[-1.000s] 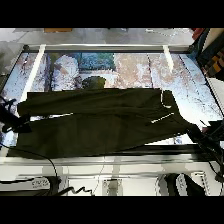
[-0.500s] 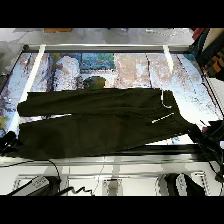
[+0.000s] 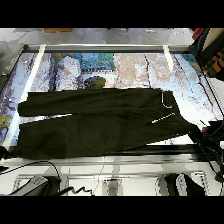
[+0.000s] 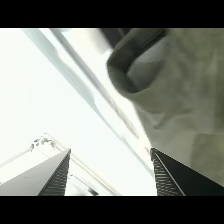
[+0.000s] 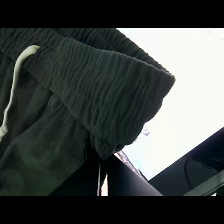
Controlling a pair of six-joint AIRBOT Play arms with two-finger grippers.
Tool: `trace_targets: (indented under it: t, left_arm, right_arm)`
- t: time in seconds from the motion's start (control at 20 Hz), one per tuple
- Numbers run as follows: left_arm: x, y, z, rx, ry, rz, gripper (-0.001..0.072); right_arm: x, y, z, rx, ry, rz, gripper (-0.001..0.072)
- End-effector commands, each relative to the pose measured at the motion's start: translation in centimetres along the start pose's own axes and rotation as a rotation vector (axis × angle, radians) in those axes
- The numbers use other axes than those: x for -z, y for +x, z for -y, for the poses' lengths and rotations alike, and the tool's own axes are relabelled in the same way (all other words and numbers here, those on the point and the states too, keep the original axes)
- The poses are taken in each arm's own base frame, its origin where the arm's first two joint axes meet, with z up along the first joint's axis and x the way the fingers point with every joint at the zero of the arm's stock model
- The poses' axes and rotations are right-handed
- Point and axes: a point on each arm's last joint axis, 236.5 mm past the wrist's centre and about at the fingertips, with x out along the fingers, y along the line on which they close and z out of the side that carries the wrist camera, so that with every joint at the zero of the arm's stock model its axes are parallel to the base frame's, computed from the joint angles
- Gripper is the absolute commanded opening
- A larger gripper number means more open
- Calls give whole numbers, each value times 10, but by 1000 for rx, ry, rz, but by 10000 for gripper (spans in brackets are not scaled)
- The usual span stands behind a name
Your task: Fold the clothes and pants, and hang the long-sleeved shirts on hangers.
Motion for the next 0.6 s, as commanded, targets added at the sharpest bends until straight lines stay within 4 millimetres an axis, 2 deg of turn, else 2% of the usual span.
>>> trace_targets:
  t: [0.0,0.1,0.25,0.4,0.55]
  left_arm:
    - [3,18,-4,13,-18,16,594]
    - [-11,23,1,37,-34,82,594]
    - [-32,19,16,105,-55,169,593]
    - [-42,17,27,156,-77,207,594]
    - [-41,24,25,154,-85,197,592]
  right_arm:
    - [0,0,2,10,-10,0,32]
    - [0,0,3,12,-12,-1,32]
    - [0,0,3,13,-13,0,32]
    - [0,0,4,17,-16,0,32]
    - [0,0,7,30,-27,-2,32]
